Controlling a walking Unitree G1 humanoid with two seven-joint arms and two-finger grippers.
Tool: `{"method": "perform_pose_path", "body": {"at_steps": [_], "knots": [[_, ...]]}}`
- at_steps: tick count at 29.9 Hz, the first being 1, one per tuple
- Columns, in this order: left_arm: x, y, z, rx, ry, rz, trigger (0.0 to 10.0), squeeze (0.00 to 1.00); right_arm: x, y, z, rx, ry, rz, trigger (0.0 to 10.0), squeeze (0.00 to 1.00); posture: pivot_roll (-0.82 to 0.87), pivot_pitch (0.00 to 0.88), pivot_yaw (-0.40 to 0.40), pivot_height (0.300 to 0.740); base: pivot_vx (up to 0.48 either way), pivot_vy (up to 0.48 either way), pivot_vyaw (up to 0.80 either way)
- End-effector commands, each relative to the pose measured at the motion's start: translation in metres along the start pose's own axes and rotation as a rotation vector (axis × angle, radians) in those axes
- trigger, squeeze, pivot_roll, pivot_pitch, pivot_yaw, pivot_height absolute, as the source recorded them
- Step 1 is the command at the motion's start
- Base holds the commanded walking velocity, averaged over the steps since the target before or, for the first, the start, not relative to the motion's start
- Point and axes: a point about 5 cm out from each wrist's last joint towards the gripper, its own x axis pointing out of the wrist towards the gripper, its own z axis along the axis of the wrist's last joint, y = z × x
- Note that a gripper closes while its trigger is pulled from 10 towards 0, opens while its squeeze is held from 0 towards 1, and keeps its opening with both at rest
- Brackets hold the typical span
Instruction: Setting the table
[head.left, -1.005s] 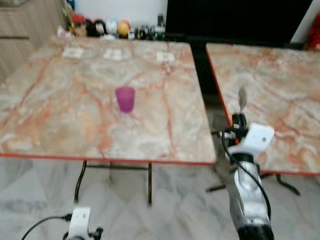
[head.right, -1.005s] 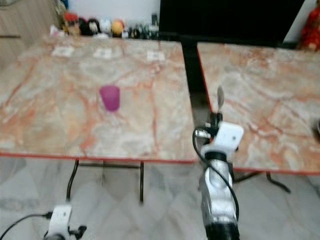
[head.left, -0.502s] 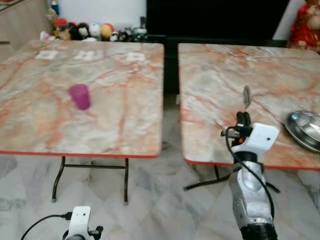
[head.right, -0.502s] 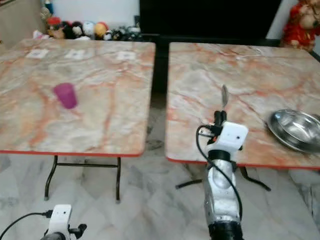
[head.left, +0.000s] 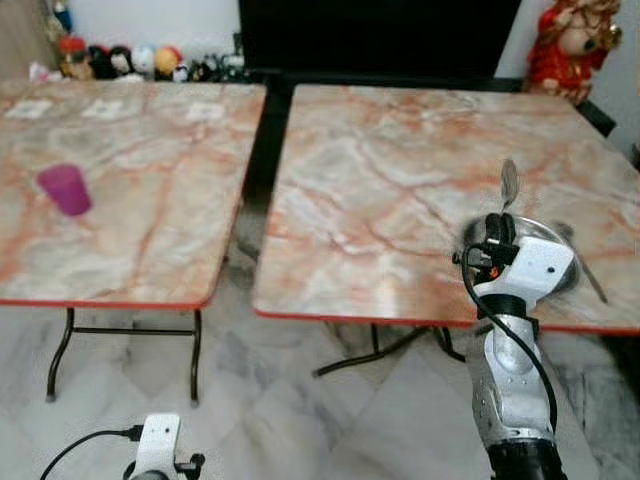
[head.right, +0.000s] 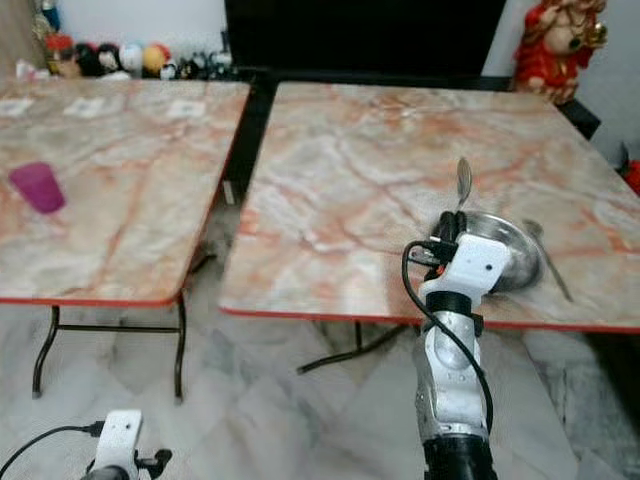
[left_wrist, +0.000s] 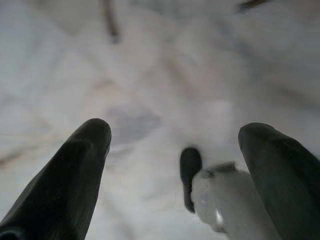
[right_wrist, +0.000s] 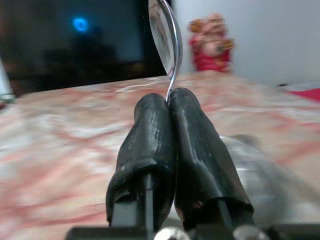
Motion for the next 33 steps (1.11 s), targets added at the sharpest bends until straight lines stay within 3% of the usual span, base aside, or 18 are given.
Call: {"method": "perform_pose_path", "body": {"at_steps": [1, 7, 21, 33], "knots": [[-0.001, 0.005, -0.003, 0.014, 0.017, 0.011, 10.0, 0.0, 0.002, 0.006, 0.004, 0.016, -0.016, 0.011, 10.0, 0.0, 0.06, 0.0, -0.023, 0.74, 0.0, -0.48, 0.0], [-0.001, 0.002, -0.005, 0.012, 0.025, 0.014, 10.0, 0.0, 0.001, 0.001, 0.004, 0.007, -0.012, 0.001, 10.0, 0.0, 0.05, 0.0, -0.028, 0.74, 0.0, -0.44, 0.0], [0.001, 0.001, 0.003, -0.018, 0.006, 0.025, 10.0, 0.0, 0.006, -0.014, 0.008, -0.021, -0.021, -0.039, 10.0, 0.0, 0.05, 0.018, -0.027, 0.74, 0.0, 0.0, 0.0], [0.001, 0.004, 0.005, -0.034, -0.008, 0.023, 10.0, 0.0, 0.009, -0.018, 0.011, -0.027, -0.031, -0.053, 10.0, 0.0, 0.05, 0.028, -0.03, 0.74, 0.338, 0.0, 0.0]]}}
